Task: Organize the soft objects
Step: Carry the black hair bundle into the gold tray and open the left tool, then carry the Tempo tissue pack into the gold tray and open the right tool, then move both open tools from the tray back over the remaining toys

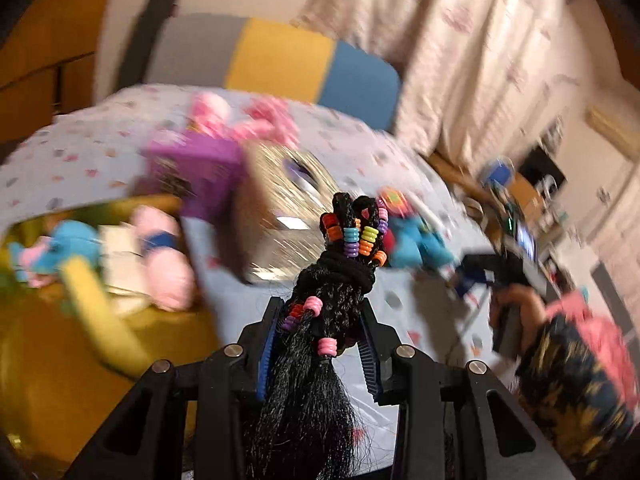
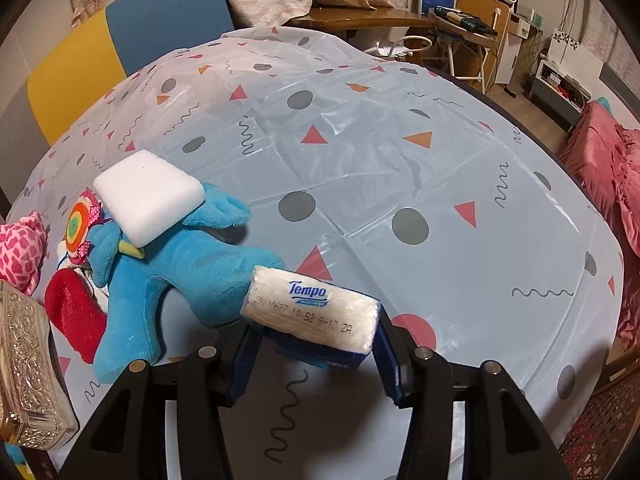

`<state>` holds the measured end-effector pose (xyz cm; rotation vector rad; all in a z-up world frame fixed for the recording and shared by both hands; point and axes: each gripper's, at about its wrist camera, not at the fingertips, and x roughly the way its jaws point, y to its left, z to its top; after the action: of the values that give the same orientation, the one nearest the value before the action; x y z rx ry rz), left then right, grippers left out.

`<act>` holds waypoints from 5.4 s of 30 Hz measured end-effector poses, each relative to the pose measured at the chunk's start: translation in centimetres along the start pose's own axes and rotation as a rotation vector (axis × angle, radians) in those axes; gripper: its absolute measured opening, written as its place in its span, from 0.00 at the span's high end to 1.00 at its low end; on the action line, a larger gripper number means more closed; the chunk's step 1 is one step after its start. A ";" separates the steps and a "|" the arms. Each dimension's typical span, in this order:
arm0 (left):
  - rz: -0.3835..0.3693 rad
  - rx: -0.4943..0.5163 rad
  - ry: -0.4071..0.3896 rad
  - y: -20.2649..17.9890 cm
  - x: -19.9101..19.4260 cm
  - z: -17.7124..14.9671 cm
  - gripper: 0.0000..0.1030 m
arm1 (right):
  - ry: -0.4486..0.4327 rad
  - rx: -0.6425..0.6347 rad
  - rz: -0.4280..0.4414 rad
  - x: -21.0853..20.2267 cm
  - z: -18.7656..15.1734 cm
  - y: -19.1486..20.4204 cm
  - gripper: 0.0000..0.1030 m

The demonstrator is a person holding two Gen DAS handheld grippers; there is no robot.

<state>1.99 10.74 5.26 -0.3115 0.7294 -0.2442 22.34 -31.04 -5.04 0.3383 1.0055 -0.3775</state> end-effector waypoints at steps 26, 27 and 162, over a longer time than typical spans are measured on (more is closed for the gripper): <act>0.523 -0.379 0.077 24.8 -0.3 -0.8 0.59 | -0.003 -0.055 -0.006 -0.2 -0.5 0.9 0.49; 0.532 -0.368 0.072 24.6 -0.3 -0.7 0.58 | -0.003 -0.056 -0.006 -0.2 -0.4 0.9 0.49; 0.418 0.123 -0.059 3.8 -2.1 -2.8 0.28 | -0.292 -0.493 0.360 -12.7 -6.8 9.9 0.26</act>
<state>-1.07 14.41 3.20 -0.0442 0.7005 0.1162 15.70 -17.39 3.54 0.0102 0.7020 0.1487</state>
